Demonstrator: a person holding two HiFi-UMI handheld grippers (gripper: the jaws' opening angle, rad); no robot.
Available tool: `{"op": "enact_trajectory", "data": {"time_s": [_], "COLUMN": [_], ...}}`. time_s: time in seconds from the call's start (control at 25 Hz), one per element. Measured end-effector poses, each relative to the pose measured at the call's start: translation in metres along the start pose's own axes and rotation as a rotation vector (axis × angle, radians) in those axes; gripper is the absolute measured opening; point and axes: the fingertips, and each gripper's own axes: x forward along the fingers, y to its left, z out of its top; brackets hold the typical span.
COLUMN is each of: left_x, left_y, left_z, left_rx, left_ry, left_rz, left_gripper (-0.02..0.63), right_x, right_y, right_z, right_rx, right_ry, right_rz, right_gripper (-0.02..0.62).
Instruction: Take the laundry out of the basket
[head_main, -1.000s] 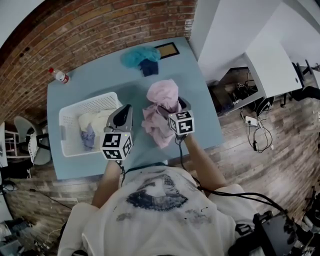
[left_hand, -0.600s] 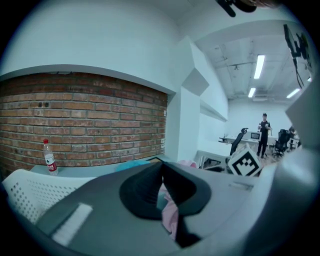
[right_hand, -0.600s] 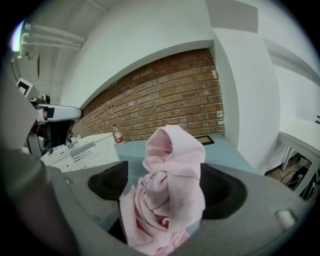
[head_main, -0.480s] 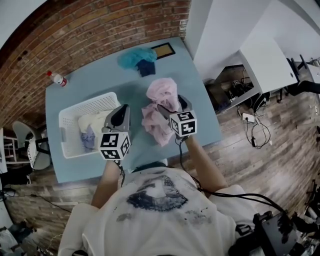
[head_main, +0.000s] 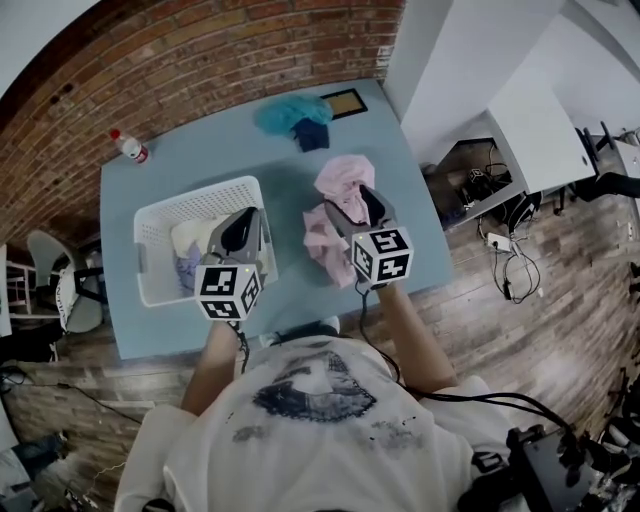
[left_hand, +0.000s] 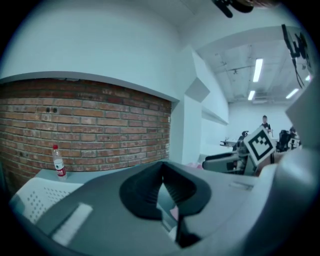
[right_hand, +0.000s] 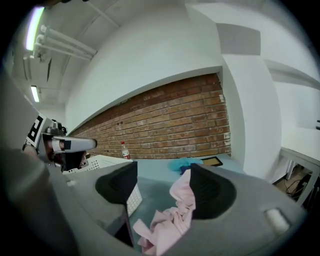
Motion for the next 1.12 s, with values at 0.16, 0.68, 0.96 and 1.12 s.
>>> {"op": "enact_trajectory", "data": {"time_s": [0.16,0.68,0.96,1.12], "left_x": [-0.021,-0.081,-0.099,-0.103], "left_y": [0.023,0.091,0.110,0.111], "left_z": [0.002,0.002,-0.005,-0.005], "left_rx": [-0.004,-0.020,-0.042,-0.058], "left_ry": [-0.013,-0.040,-0.044,-0.050], "left_rz": [0.027,0.120,0.149,0.157], "left_gripper": [-0.008,-0.008,-0.008,-0.009], "right_x": [0.002,0.011,0.015,0.015], "right_y": [0.035,0.117,0.140,0.145], "right_z": [0.021,0.056,0.054,0.053], "right_rx": [-0.025,-0.055,-0.042,-0.039], "right_ry": [-0.036,-0.111,-0.099,-0.090], "right_rz": [0.020,0.038,0.068,0.082], "right_gripper": [0.250,0.000,0.000,0.000]}}
